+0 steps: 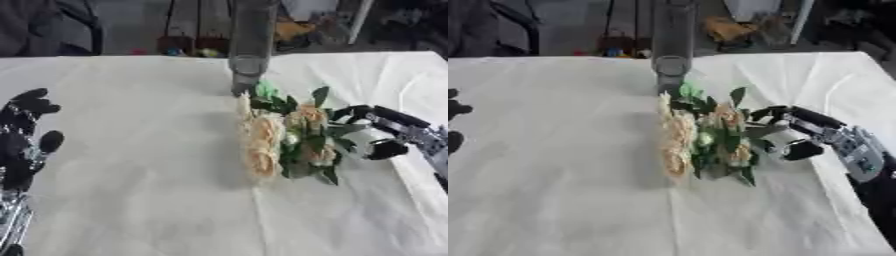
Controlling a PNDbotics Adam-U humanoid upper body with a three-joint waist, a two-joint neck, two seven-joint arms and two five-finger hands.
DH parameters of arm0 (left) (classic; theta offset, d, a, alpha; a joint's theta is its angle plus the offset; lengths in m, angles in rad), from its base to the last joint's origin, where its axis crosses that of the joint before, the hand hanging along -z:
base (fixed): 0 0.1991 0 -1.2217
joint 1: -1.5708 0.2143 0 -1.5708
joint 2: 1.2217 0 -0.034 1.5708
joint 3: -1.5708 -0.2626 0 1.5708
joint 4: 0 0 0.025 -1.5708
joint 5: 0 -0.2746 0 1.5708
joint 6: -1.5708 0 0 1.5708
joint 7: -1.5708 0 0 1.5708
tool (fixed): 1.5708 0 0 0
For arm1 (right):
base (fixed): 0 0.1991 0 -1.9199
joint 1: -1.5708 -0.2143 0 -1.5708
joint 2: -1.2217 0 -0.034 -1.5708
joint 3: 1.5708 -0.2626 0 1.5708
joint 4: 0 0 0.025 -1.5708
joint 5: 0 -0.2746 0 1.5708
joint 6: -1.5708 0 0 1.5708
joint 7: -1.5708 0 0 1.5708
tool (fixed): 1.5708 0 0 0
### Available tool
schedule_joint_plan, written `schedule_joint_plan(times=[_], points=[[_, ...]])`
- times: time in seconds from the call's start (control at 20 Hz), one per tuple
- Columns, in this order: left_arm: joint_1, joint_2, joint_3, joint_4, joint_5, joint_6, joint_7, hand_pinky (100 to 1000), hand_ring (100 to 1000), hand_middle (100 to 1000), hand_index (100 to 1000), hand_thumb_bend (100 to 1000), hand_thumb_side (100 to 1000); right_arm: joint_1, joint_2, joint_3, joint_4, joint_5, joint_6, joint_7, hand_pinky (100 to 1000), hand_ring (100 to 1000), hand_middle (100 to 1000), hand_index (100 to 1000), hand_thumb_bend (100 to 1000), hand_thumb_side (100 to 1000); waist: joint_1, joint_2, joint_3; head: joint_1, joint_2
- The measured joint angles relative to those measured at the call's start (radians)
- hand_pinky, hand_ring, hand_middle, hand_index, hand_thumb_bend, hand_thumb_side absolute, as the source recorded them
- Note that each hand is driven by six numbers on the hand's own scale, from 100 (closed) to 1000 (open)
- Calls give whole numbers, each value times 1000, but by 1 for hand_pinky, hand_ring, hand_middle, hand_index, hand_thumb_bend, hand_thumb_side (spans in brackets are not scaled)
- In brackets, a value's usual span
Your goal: Arrange flowers into the vase.
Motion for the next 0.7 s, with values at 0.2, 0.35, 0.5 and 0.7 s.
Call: schedule_joint_plan(times=[0.2, 0.35, 0.5, 0.7], points=[[0, 0, 0, 0, 0, 0, 0, 924, 680, 761, 648, 1000, 496, 0, 0, -8, 6, 48, -21, -21, 806, 955, 835, 946, 241, 168, 1, 0, 0, 0, -1], [0, 0, 0, 0, 0, 0, 0, 924, 680, 761, 648, 1000, 496, 0, 0, -16, 14, 83, -38, -38, 806, 954, 836, 945, 244, 157, 2, 0, 0, -1, -1], [0, 0, 0, 0, 0, 0, 0, 924, 681, 762, 648, 1000, 497, -1, 1, -23, 20, 111, -54, -54, 805, 953, 836, 946, 245, 148, 3, 0, 0, -1, -1], [0, 0, 0, 0, 0, 0, 0, 924, 681, 762, 648, 1000, 497, -5, 8, -30, 30, 146, -72, -72, 805, 952, 837, 946, 243, 141, 4, 0, 1, -1, -1]])
